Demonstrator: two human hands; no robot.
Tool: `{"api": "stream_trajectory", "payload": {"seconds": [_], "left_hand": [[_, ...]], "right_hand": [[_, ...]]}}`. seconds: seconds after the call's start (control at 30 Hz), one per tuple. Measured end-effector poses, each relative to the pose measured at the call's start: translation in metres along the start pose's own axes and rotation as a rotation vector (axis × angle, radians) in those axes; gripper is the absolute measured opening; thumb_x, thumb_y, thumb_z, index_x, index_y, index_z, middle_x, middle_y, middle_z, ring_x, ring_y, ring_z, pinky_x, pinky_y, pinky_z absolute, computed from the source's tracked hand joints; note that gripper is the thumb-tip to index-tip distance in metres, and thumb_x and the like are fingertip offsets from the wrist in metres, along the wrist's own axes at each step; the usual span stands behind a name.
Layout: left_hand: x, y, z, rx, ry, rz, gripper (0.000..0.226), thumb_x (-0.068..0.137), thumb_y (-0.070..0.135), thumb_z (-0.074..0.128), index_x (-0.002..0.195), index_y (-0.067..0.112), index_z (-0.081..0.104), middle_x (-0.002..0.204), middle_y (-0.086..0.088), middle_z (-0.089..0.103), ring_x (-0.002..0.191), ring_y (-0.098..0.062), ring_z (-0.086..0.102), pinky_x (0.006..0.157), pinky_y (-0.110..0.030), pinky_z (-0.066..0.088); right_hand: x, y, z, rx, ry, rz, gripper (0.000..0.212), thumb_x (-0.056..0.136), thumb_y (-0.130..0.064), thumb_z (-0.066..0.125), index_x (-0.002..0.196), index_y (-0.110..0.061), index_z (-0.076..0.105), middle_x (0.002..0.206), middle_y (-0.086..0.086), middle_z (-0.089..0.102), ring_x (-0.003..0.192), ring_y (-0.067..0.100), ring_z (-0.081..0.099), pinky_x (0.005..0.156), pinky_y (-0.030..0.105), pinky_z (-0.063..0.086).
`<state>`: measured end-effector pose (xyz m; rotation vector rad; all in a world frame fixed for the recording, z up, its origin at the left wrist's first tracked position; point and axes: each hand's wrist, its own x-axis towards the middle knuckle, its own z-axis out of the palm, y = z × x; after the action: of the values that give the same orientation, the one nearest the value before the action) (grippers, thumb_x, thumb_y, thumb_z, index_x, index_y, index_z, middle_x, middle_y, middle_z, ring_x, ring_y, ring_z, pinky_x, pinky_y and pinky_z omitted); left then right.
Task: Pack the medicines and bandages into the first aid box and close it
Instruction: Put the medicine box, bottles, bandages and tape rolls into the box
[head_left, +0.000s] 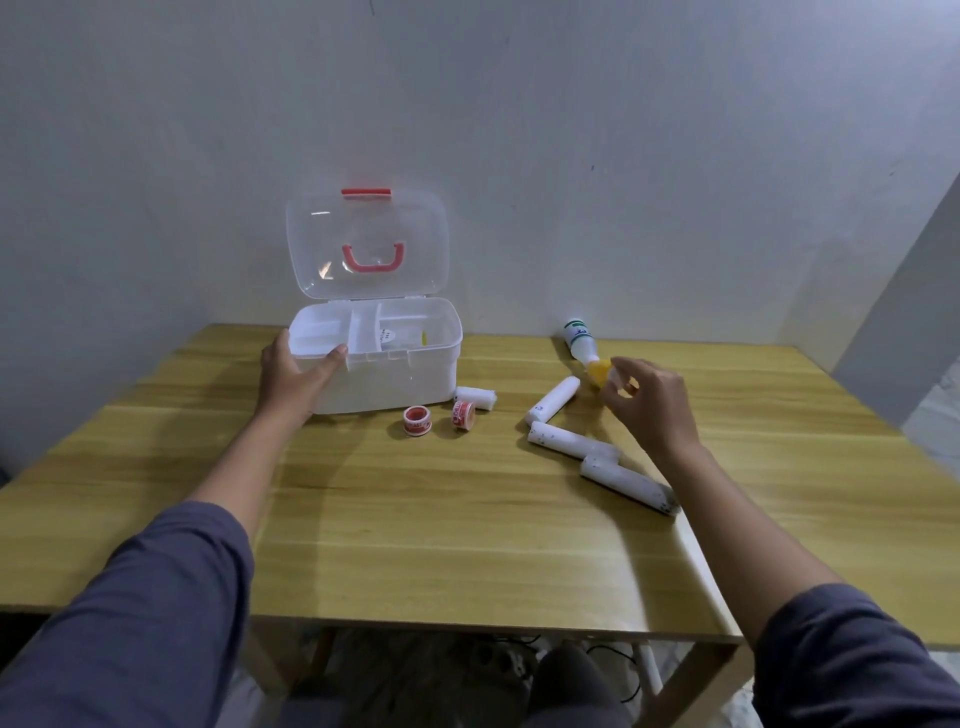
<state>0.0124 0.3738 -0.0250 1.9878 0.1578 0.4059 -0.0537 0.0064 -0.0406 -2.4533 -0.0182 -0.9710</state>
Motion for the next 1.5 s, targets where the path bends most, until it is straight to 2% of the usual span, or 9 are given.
{"api": "stream_trajectory", "payload": {"seconds": [0.3,0.47,0.63,0.77,1.0,1.1,1.2,1.37,1.5], "left_hand": [[0.006,-0.008,0.002,0.005,0.009,0.003,0.081,0.089,0.038,0.069,0.153,0.009,0.027,0.157,-0.013,0.028,0.145,-0.028,0.031,0.114,-0.039,0.03],[0.013,-0.012,-0.004,0.005,-0.033,0.0,0.095,0.079,0.05,0.074,0.152,0.01,0.03,0.155,-0.012,0.033,0.142,-0.03,0.036,0.113,-0.044,0.037],[0.02,-0.006,-0.006,-0.039,-0.1,-0.015,0.095,0.069,0.048,0.081,0.147,0.012,0.039,0.15,-0.011,0.043,0.137,-0.029,0.044,0.104,-0.039,0.043],[0.027,-0.003,-0.009,-0.05,-0.162,0.027,0.087,0.054,0.045,0.09,0.128,0.015,0.057,0.122,-0.001,0.064,0.113,-0.022,0.062,0.084,-0.029,0.05],[0.044,0.003,-0.017,0.104,-0.281,0.129,0.093,0.049,0.047,0.093,0.131,0.026,0.056,0.123,0.007,0.066,0.114,-0.014,0.06,0.099,-0.034,0.05],[0.058,0.001,-0.021,0.253,-0.339,0.1,0.114,0.036,0.078,0.083,0.136,0.038,0.048,0.132,0.01,0.059,0.125,-0.016,0.054,0.105,-0.042,0.048],[0.076,-0.005,-0.022,0.367,-0.38,0.037,0.13,0.025,0.088,0.076,0.14,0.039,0.043,0.138,0.009,0.053,0.129,-0.016,0.05,0.105,-0.042,0.048],[0.076,0.0,-0.017,0.437,-0.406,0.006,0.156,0.014,0.091,0.072,0.152,0.03,0.027,0.154,0.006,0.032,0.142,-0.018,0.031,0.114,-0.042,0.037],[0.078,-0.01,-0.014,0.421,-0.361,0.03,0.152,0.016,0.09,0.073,0.149,0.032,0.031,0.152,0.008,0.036,0.141,-0.017,0.035,0.112,-0.043,0.04]], "right_hand": [[0.022,-0.01,-0.006,0.229,0.193,0.33,0.01,0.077,-0.005,0.063,0.084,0.001,0.066,0.08,0.021,0.068,0.074,0.031,0.06,0.073,0.036,0.047],[0.039,-0.035,-0.007,0.313,0.286,0.273,0.016,0.079,-0.008,0.065,0.093,-0.001,0.07,0.084,0.017,0.071,0.075,0.022,0.062,0.065,0.008,0.039],[0.069,-0.088,0.009,0.472,0.258,0.183,0.024,0.08,-0.012,0.067,0.102,-0.005,0.07,0.089,0.002,0.069,0.085,0.011,0.062,0.071,0.003,0.042],[0.089,-0.131,0.032,0.528,0.126,0.127,0.023,0.081,-0.013,0.065,0.103,-0.007,0.07,0.094,0.007,0.072,0.087,0.015,0.066,0.077,0.014,0.048],[0.109,-0.171,0.069,0.271,-0.338,-0.108,0.018,0.079,-0.011,0.064,0.089,0.002,0.07,0.081,0.014,0.069,0.074,0.025,0.059,0.071,0.034,0.049],[0.108,-0.178,0.082,0.259,-0.456,-0.158,0.023,0.08,-0.011,0.064,0.099,0.001,0.069,0.1,0.014,0.072,0.09,0.027,0.064,0.081,0.038,0.053],[0.106,-0.18,0.097,0.271,-0.524,-0.186,0.022,0.079,-0.011,0.065,0.091,0.006,0.068,0.096,0.024,0.07,0.091,0.037,0.063,0.081,0.045,0.052],[0.099,-0.177,0.113,0.315,-0.602,-0.187,0.023,0.079,-0.016,0.069,0.098,-0.004,0.071,0.098,0.012,0.073,0.09,0.025,0.065,0.086,0.04,0.052],[0.098,-0.174,0.113,0.38,-0.601,-0.153,0.028,0.079,-0.02,0.07,0.102,-0.004,0.069,0.104,0.009,0.072,0.095,0.018,0.066,0.089,0.03,0.052]]}}
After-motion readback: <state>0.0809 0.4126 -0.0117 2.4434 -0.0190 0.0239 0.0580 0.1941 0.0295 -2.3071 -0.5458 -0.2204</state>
